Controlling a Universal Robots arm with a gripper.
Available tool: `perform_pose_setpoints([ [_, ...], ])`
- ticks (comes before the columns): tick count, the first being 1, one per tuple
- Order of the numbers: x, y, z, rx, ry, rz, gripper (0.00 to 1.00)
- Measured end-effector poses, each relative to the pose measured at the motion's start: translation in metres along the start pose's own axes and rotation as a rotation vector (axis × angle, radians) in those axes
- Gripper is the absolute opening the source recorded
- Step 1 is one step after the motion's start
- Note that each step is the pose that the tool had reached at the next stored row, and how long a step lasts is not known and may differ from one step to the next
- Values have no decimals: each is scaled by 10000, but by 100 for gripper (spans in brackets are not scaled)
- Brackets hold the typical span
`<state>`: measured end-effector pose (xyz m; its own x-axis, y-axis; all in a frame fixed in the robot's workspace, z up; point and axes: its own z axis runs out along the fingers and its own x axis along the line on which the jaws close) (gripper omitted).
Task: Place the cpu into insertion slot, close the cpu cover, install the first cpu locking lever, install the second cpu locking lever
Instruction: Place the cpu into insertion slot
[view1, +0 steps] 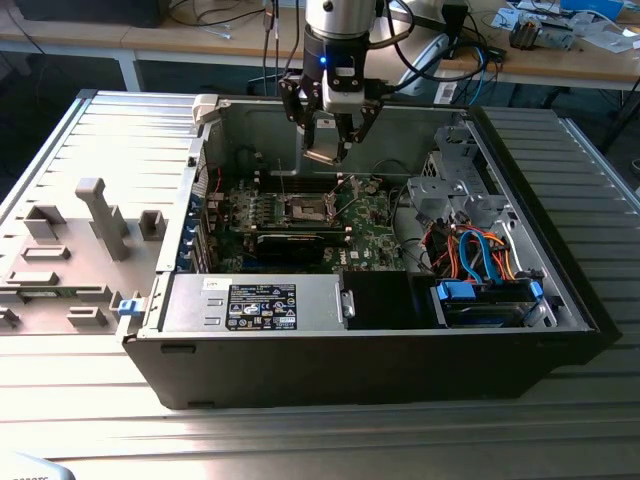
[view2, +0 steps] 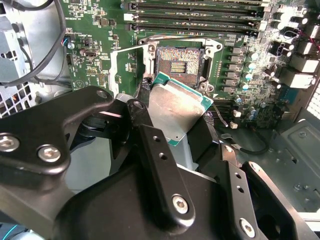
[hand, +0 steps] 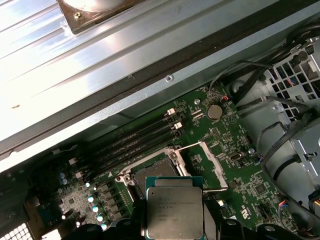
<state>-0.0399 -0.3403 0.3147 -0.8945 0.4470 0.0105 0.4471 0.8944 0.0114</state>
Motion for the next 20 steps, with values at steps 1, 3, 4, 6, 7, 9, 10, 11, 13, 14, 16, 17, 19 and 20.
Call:
perform_pose_setpoints([
  [1, 0, 0, 0, 0, 0, 5, 54],
  [3, 0, 0, 1, 0, 0, 15, 54],
  [4, 0, 0, 2, 0, -1, 20, 54],
  [6, 0, 0, 3, -1, -1, 29, 54],
  [7, 0, 0, 3, 0, -1, 33, 54],
  [9, 0, 0, 4, 0, 0, 40, 54],
  [10, 0, 0, 4, 0, -1, 45, 54],
  [11, 0, 0, 4, 0, 0, 47, 54],
  [13, 0, 0, 6, 0, -1, 62, 54],
  [14, 0, 0, 6, 0, -1, 64, 54],
  [16, 0, 0, 8, -1, -1, 74, 54],
  [17, 0, 0, 8, -1, -1, 79, 54],
  [19, 0, 0, 14, -1, -2, 120, 54],
  [20, 0, 0, 15, -1, -1, 123, 54],
])
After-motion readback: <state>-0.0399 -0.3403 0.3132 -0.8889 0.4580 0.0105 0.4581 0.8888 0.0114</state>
